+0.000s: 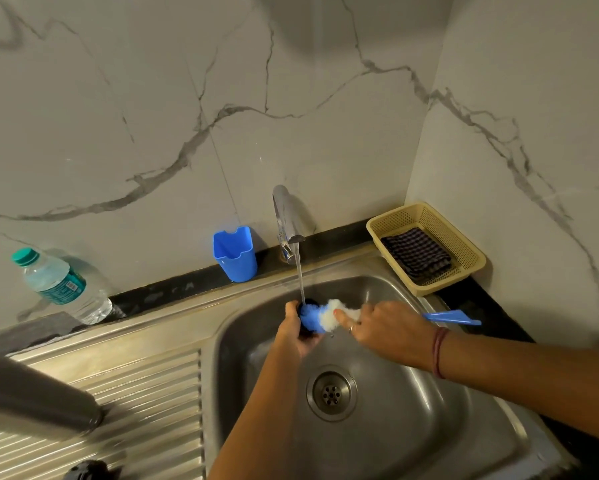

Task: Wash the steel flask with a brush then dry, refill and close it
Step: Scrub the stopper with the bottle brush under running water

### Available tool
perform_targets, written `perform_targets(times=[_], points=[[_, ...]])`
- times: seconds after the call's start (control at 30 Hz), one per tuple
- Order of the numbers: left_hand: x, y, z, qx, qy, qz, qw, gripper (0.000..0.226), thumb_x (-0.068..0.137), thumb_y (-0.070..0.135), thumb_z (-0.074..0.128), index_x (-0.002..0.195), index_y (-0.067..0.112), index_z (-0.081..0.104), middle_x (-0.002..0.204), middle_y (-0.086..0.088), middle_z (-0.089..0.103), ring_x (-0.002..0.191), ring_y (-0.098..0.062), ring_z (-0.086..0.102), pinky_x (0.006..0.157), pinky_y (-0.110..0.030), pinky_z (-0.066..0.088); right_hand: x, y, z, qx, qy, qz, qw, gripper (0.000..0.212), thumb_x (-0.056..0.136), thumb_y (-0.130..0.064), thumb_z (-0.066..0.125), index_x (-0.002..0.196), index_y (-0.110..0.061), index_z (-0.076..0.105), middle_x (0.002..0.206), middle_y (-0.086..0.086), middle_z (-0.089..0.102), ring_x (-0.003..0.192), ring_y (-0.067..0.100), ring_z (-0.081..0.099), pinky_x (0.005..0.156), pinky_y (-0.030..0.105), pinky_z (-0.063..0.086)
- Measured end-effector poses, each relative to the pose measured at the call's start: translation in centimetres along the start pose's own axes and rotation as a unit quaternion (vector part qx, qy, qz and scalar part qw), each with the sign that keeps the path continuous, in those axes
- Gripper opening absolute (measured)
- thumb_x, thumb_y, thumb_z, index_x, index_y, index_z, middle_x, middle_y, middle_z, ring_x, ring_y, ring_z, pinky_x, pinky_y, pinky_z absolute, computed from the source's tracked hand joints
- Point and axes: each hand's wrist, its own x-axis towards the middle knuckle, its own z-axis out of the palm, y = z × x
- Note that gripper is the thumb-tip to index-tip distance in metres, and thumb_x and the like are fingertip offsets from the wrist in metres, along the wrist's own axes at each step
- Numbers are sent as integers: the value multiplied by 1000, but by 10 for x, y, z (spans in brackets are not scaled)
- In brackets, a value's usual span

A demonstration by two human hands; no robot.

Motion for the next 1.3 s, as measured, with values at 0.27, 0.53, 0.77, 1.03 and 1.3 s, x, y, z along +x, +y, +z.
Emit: perform_targets(times=[0.27,0.53,0.77,1.03,1.3], points=[[2,-8,-5,58,48,-9,997,46,97,47,55,113,4,62,110,-18,67,88,-28,65,66,-37,56,3,10,10,130,-35,96,986,37,97,-25,49,133,-18,48,82,4,59,67,18,55,52,25,33],[2,-10,-9,2,4,27,1000,44,95,41,62,110,0,65,102,-18,72,90,-29,69,72,-40,61,10,8,11,701,-265,342,567,27,101,-34,42,119,-17,50,57,-3,39,40,5,33,34,14,24],[-1,-14,-3,61,47,-40,996,49,91,49,64,108,3,62,97,-16,65,80,-28,63,52,-31,59,-10,5,28,-175,17,-54,983,64,70,-25,80,130,-19,59,54,6,49,41,15,36,37,26,27],[-4,-12,-6,-7,13,3,1000,42,92,37,68,111,0,63,100,-18,71,86,-27,67,57,-34,61,11,20,12,397,-162,256,866,25,97,-28,47,110,-12,60,78,3,63,61,14,56,52,25,45],[-3,-20,-6,-22,-23,23,999,43,98,43,56,109,2,64,94,-17,73,86,-27,67,75,-37,59,-6,-8,28,496,-186,289,798,28,101,-33,41,120,-17,54,80,6,62,63,17,57,49,24,36]])
